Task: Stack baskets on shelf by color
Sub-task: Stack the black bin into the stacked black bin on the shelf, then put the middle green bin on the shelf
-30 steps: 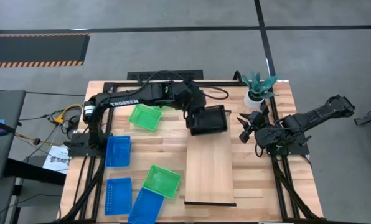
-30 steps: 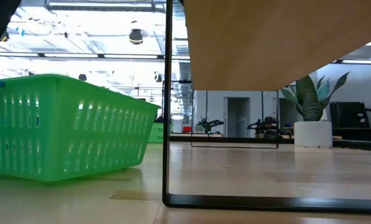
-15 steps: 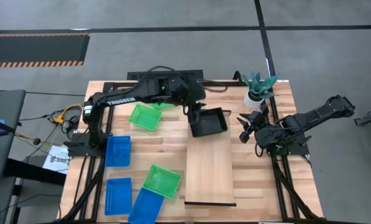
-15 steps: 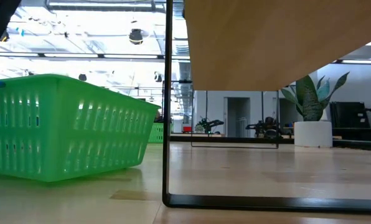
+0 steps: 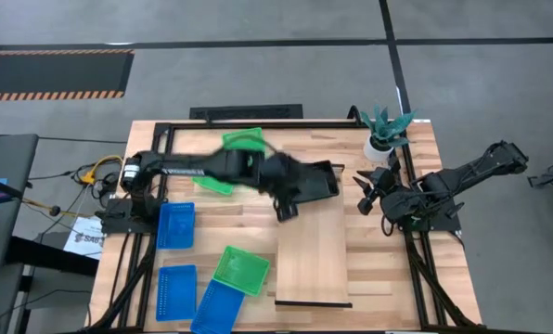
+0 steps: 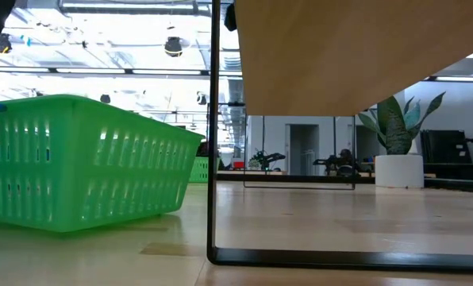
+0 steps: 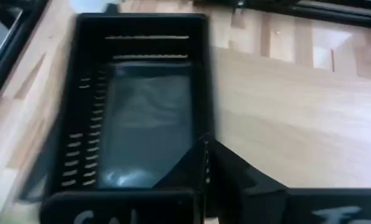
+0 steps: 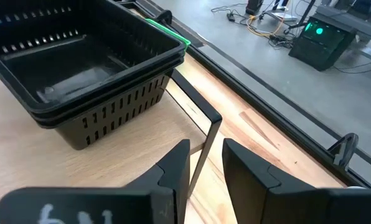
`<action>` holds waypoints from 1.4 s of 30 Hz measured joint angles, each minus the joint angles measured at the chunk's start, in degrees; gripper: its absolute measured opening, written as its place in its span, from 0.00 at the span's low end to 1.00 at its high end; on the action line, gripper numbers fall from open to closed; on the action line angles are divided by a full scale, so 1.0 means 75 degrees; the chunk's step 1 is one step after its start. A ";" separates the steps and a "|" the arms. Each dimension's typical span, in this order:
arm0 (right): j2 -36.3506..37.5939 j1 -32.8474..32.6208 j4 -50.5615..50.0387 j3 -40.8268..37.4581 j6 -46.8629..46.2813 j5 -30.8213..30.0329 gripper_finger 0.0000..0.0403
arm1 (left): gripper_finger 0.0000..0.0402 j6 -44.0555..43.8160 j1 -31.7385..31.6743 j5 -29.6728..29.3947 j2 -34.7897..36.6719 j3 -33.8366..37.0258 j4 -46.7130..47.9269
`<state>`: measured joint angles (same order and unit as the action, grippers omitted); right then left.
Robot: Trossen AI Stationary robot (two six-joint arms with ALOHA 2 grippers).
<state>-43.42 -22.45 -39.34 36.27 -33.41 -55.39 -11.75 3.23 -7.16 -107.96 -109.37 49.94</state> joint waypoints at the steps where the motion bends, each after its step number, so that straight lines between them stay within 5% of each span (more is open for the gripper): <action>1: 0.0000 0.0002 -0.0033 0.0000 -0.0001 -0.0001 0.29 | 0.00 -0.0035 0.0144 -0.0145 0.0000 0.0194 -0.0224; 11: 0.0000 0.0014 -0.0164 0.0000 -0.0004 -0.0001 0.29 | 0.00 -0.0824 0.0447 -0.0345 -0.0006 0.1702 -0.1693; 17: 0.0000 0.0014 -0.0212 0.0000 -0.0009 -0.0001 0.29 | 0.00 -0.0819 0.0273 -0.1305 -0.0003 0.1860 -0.1646; 31: 0.0000 0.0014 -0.0218 0.0000 -0.0067 -0.0001 0.29 | 0.00 -0.0883 0.0154 -0.0679 -0.0003 0.1825 -0.1942; 38: 0.0000 0.0008 -0.0330 0.0000 -0.0215 0.0002 0.29 | 0.00 -0.1471 0.0581 -0.0089 0.0009 0.0726 -0.0073; 42: 0.0000 0.0008 -0.0371 0.0000 -0.0341 0.0005 0.29 | 0.00 -0.2370 0.1083 -0.1412 0.0026 0.0146 0.1928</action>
<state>-43.42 -22.39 -42.12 36.27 -35.97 -55.35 -29.53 11.35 -17.75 -107.77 -108.27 64.40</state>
